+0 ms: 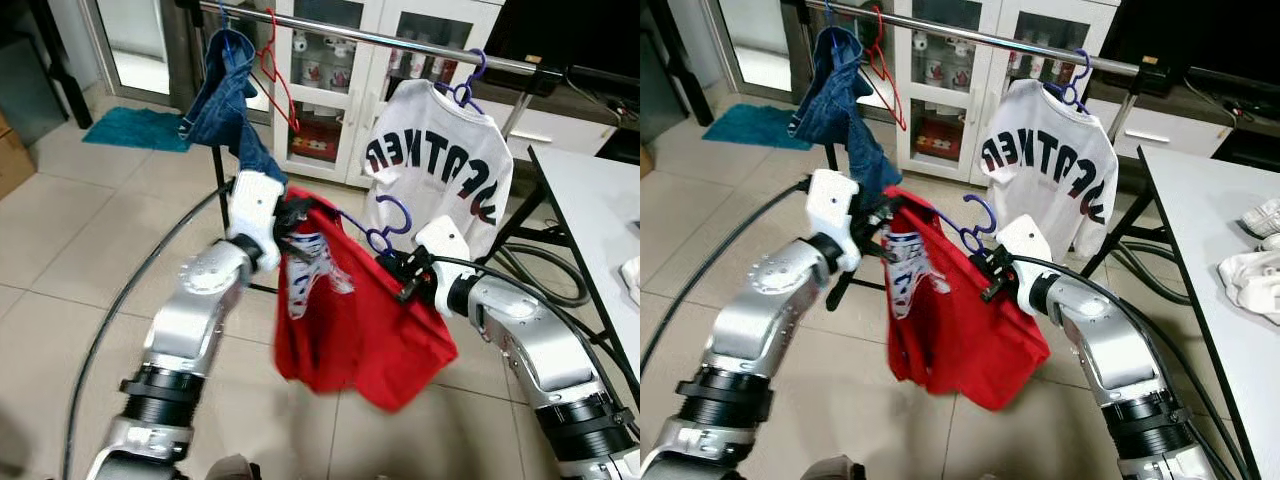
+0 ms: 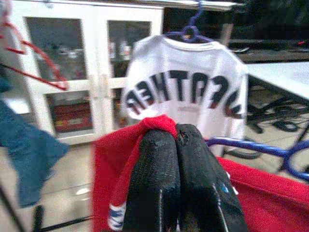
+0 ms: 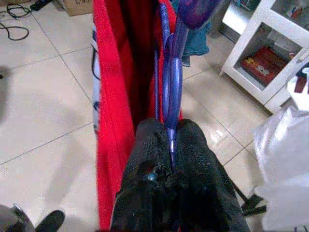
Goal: Hang hanger
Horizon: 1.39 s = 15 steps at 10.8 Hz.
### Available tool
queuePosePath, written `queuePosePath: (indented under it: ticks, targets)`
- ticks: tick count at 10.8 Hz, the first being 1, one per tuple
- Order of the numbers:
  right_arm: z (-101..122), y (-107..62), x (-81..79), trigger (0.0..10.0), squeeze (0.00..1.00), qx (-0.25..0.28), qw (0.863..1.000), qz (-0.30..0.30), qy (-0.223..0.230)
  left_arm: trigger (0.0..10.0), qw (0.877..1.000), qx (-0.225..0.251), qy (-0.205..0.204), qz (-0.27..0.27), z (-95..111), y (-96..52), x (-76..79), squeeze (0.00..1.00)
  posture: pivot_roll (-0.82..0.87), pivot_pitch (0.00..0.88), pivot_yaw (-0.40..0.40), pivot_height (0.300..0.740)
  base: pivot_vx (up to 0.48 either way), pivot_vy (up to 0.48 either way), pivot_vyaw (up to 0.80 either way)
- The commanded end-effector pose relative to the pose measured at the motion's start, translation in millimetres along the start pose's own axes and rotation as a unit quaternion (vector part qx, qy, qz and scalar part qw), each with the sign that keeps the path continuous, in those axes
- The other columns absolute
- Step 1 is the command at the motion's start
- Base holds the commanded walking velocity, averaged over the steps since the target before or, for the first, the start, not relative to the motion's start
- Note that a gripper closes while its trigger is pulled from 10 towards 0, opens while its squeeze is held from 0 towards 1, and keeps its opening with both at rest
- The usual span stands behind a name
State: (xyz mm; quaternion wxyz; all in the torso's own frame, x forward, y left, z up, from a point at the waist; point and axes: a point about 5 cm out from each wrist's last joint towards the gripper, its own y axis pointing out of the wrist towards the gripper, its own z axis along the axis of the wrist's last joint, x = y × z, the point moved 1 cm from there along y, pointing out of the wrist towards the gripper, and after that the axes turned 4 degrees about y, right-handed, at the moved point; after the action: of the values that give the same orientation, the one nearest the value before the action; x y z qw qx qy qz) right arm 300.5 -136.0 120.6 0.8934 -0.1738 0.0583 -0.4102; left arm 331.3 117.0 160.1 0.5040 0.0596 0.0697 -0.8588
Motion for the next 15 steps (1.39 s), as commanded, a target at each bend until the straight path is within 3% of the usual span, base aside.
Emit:
queuePosePath:
  ticks: [1,3,6,7,11,15]
  targets:
    - [4,-2.8,7.4,10.0,0.0,0.003,1.0,-0.011,0.005,0.0,0.999,-0.006,0.023,0.024,3,-1.5,-9.4,0.0,-0.01,0.0,-0.108,0.74,0.0,0.0,0.0]
    - [9,-4.9,11.1,10.0,0.0,0.016,0.999,-0.011,0.036,0.0,0.997,-0.039,0.066,-0.001,-6,-6.0,-8.6,0.0,-0.01,0.0,-0.109,0.74,0.0,0.0,0.0]
    - [5,-0.2,17.2,10.0,0.0,-0.005,0.996,-0.048,0.079,0.0,0.991,0.01,0.036,-0.128,11,-1.8,36.4,0.0,0.0,0.0,-0.102,0.74,0.0,0.0,0.0]
    - [5,0.7,18.1,10.0,0.0,-0.004,0.994,-0.055,0.091,0.0,0.99,0.007,0.039,-0.138,11,-1.1,39.0,0.0,-0.01,0.0,-0.094,0.74,0.0,0.0,0.0]
    - [8,0.5,35.8,10.0,0.0,0.03,0.977,-0.139,0.157,0.0,0.984,-0.039,0.072,-0.16,0,-5.2,32.2,0.0,0.0,0.0,-0.042,0.74,0.0,0.0,0.0]
    - [26,4.2,23.1,10.0,0.0,0.093,0.979,-0.091,0.16,0.0,0.979,-0.097,0.142,-0.108,-11,-9.9,-0.7,0.0,0.02,0.0,-0.023,0.74,0.0,0.0,0.0]
